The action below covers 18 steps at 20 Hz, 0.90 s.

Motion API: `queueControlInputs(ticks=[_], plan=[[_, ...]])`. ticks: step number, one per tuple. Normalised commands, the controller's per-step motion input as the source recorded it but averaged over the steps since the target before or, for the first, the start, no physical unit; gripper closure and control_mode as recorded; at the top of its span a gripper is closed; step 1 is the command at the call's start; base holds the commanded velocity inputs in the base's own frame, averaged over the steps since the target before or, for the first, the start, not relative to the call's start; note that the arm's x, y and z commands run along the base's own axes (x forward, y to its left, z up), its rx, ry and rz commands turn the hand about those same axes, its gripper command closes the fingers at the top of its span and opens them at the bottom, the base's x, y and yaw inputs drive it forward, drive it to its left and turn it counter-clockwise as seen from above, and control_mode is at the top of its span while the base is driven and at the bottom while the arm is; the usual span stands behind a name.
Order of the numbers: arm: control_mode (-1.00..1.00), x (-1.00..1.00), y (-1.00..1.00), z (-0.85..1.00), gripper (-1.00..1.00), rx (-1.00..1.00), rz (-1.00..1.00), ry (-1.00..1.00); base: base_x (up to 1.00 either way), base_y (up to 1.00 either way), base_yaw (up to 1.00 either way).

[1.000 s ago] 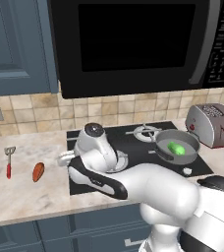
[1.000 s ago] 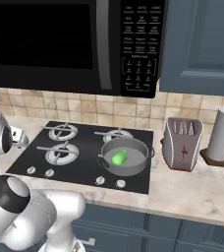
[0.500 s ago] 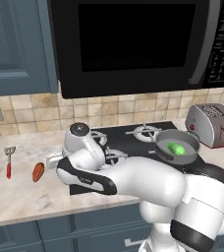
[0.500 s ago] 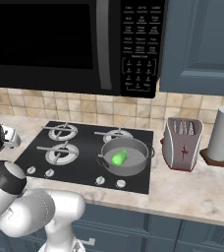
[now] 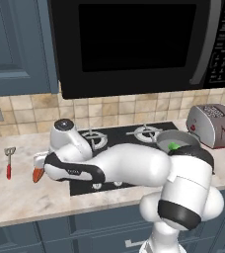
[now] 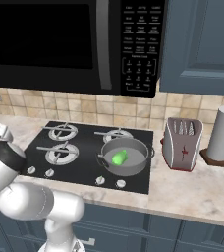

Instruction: Put the corn and sweet potato in the pot. Retrieve the spatula and lightly stir the vegetables in the pot.

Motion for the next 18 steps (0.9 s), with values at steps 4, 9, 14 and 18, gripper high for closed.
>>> queueControlInputs(ticks=[4, 9, 14, 18], plan=[[-1.0, 0.0, 0.33, -0.13, -1.0, 0.0, 0.0, 0.0, 0.0, 0.0, 0.0], [-1.0, 0.0, 0.32, -0.12, -1.0, 0.0, 0.0, 0.0, 0.0, 0.0, 0.0], [-1.0, 0.0, 0.14, -0.06, -1.0, 0.0, -0.01, 0.0, 0.0, 0.0, 0.0], [-1.0, 0.0, 0.0, -0.01, -1.0, 0.0, -0.06, 0.0, 0.0, 0.0, 0.0]])
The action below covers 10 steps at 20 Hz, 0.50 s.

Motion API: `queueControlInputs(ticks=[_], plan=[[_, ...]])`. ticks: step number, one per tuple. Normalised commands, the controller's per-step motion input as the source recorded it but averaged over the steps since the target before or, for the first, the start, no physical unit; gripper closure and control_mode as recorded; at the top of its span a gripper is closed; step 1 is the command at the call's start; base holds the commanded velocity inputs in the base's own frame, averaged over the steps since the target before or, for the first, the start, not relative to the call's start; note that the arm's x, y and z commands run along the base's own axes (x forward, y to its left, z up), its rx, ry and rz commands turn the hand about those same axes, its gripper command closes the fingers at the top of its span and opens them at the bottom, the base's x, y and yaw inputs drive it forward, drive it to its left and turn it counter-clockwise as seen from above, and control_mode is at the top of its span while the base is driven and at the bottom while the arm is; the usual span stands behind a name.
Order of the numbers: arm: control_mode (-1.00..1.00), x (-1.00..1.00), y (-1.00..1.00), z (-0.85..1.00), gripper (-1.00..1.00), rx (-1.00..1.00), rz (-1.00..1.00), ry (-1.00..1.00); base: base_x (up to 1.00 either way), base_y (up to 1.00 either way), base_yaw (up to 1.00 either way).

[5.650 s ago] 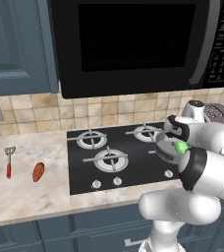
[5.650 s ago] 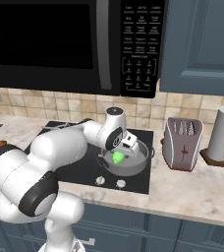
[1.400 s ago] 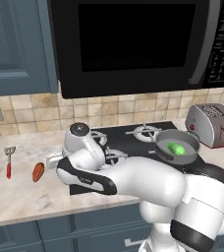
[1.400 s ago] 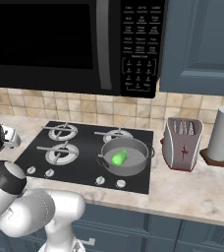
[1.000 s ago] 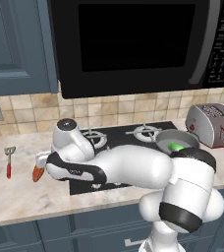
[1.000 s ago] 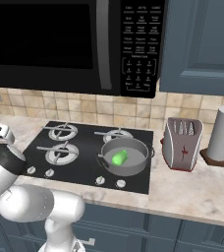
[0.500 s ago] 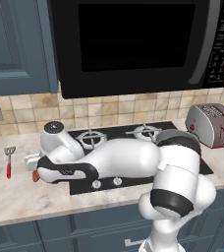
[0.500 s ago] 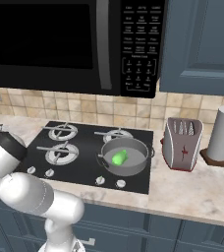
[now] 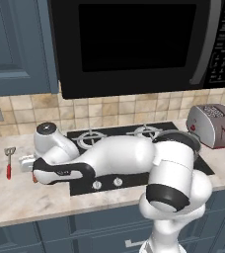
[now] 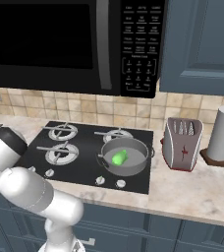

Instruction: Put the corn and sweet potato in the pot. Retrieve the spatula and lightly stir the vegetables in the pot.

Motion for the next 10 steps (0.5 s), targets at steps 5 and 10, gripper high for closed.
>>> queueControlInputs(ticks=[5, 10], plan=[[-1.0, 0.08, 0.0, -0.05, -1.0, 0.0, -0.11, 0.0, 0.0, 0.0, 0.0], [-1.0, 0.23, 0.0, -0.04, -1.0, 0.01, -0.14, 0.0, 0.0, 0.0, 0.0]])
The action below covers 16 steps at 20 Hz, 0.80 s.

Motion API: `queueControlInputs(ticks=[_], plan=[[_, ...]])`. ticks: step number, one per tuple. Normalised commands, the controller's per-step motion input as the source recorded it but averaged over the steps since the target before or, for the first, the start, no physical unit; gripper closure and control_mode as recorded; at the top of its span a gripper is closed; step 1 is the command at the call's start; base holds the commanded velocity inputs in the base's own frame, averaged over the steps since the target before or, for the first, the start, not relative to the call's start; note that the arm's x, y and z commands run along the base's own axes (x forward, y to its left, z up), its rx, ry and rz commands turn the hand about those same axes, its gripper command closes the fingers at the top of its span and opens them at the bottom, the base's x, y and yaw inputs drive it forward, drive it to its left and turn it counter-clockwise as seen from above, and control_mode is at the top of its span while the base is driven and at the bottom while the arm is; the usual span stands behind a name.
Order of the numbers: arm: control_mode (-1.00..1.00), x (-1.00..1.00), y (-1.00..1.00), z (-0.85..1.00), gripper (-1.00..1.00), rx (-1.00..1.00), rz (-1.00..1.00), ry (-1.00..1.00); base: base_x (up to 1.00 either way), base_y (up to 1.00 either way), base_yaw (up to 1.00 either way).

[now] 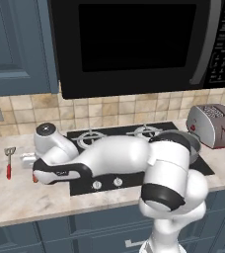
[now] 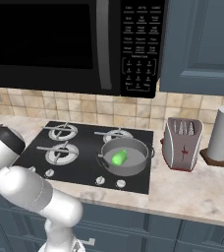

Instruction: Put the corn and sweet potato in the pot. Retrieve the spatula and lightly stir the vegetables in the pot.

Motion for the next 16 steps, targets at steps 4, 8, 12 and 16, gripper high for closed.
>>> queueControlInputs(ticks=[4, 8, 12, 16], plan=[[-1.0, 0.36, 0.07, 0.0, -1.0, 0.01, -0.16, 0.0, 0.0, 0.0, 0.0], [-1.0, 0.24, 0.19, 0.0, -1.0, 0.0, -0.1, 0.0, 0.0, 0.0, 0.0], [-1.0, 0.08, 0.24, 0.0, -1.0, 0.0, -0.03, 0.02, 0.0, 0.0, 0.0], [-1.0, 0.02, 0.25, -0.01, -1.0, 0.0, 0.0, 0.04, 0.0, 0.0, 0.0]])
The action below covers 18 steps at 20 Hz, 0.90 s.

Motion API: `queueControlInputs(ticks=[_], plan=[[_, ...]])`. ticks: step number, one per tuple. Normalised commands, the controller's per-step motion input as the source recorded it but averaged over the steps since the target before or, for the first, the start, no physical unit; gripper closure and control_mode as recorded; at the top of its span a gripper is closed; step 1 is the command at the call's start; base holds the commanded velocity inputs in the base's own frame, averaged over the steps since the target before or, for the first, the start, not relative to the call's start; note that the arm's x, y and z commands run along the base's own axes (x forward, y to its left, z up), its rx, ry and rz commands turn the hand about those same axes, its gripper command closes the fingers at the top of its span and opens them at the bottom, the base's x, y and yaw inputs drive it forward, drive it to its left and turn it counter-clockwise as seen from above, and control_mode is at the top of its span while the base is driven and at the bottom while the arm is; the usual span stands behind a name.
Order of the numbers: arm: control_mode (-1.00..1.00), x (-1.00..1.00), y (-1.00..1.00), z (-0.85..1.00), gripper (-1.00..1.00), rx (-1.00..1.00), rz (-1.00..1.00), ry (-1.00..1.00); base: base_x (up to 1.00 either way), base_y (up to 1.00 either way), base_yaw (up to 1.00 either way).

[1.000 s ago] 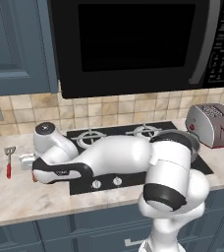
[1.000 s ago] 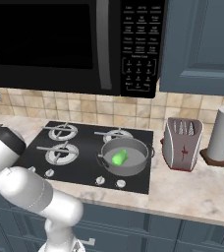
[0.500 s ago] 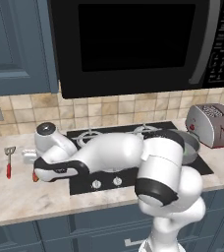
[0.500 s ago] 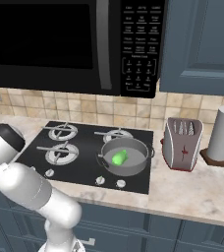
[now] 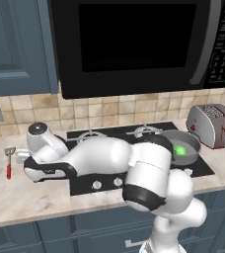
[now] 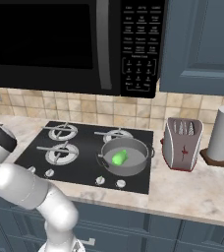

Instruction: Put the corn and sweet potato in the pot. Retrieve the spatula and lightly stir the vegetables in the pot.

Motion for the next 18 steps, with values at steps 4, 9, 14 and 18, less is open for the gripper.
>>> queueControlInputs(ticks=[4, 9, 14, 18], plan=[[-1.0, 0.0, 0.03, -0.01, -1.0, 0.0, 0.0, 0.06, 0.0, 0.0, 0.0], [-1.0, 0.0, 0.0, -0.13, -1.0, 0.0, 0.0, 0.09, 0.0, 0.0, 0.0], [-1.0, 0.05, 0.0, -0.25, -1.0, 0.0, 0.0, 0.15, 0.0, 0.0, 0.0], [-1.0, 0.05, 0.0, -0.14, -1.0, 0.0, 0.0, 0.1, 0.0, 0.0, 0.0]])
